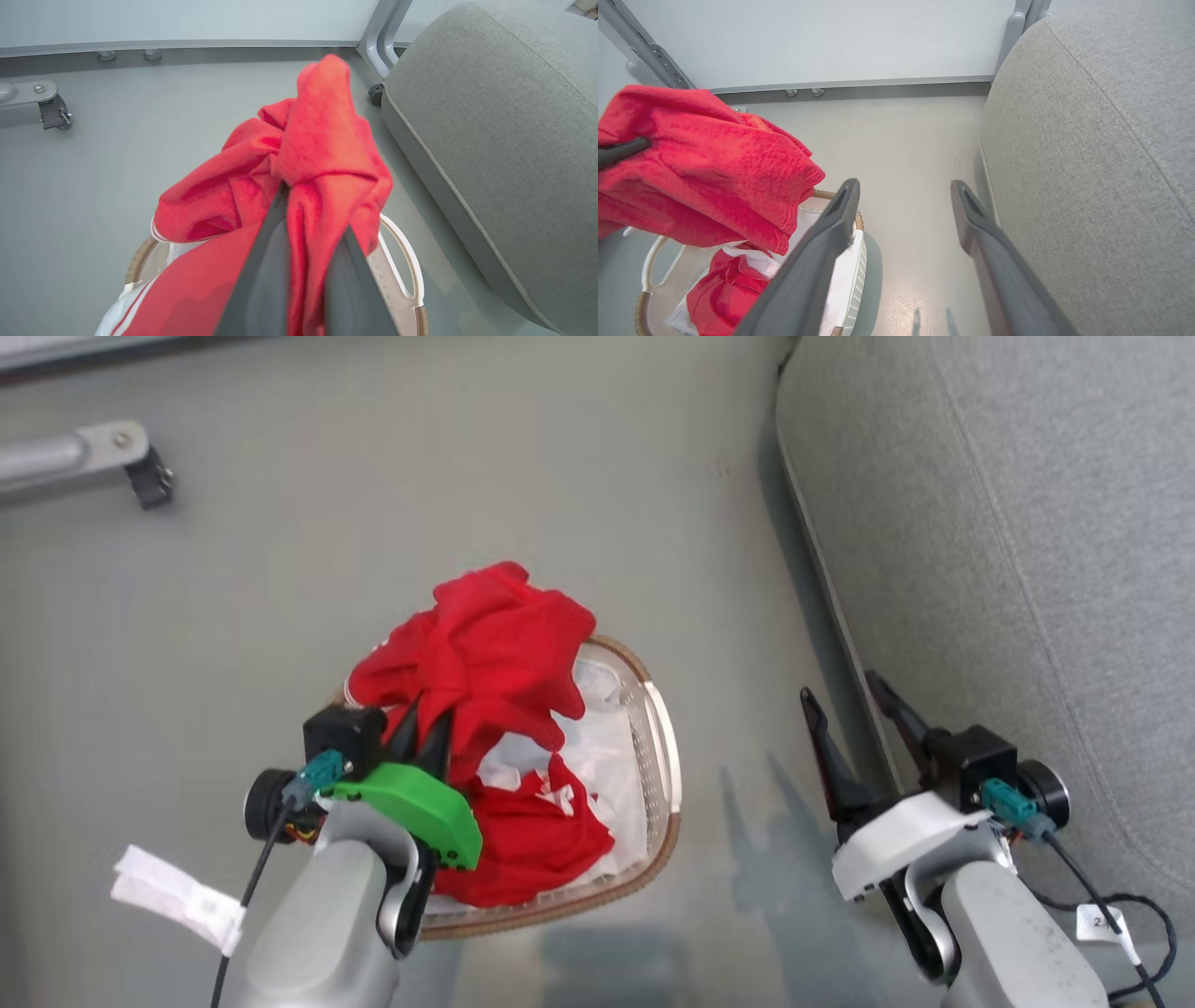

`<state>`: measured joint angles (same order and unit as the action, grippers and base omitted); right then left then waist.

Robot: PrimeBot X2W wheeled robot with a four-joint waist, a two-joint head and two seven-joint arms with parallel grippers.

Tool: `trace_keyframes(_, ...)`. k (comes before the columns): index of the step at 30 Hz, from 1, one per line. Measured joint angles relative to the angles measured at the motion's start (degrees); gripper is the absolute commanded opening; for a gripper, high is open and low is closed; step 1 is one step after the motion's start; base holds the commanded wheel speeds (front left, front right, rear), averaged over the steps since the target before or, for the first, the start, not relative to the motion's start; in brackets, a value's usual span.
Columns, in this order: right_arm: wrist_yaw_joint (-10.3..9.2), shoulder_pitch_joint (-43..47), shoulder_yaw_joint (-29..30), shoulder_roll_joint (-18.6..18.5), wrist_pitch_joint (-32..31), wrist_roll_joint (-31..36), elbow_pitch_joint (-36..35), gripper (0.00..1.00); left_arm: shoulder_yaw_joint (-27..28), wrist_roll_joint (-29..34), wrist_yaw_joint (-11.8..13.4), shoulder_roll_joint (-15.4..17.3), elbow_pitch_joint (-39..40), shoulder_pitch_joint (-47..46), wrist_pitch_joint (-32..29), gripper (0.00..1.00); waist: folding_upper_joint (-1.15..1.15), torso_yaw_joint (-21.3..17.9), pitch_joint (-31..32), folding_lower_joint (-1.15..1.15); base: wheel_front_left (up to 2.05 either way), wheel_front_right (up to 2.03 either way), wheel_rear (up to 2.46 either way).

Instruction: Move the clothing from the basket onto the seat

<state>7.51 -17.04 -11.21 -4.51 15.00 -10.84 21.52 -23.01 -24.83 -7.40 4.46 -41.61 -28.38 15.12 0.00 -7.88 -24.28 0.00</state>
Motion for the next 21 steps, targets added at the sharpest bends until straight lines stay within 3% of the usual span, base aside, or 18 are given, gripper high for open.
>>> trace_keyframes(21, -0.01, 9.7, -2.55, -0.64, -0.01, 0.16, 2.0, 1.0, 1.59, 0.11, 0.0, -0.07, 16.16, 9.95, 0.0, 0.0, 0.0, 5.11, 18.75, 0.0, 0.0, 0.0, 0.0)
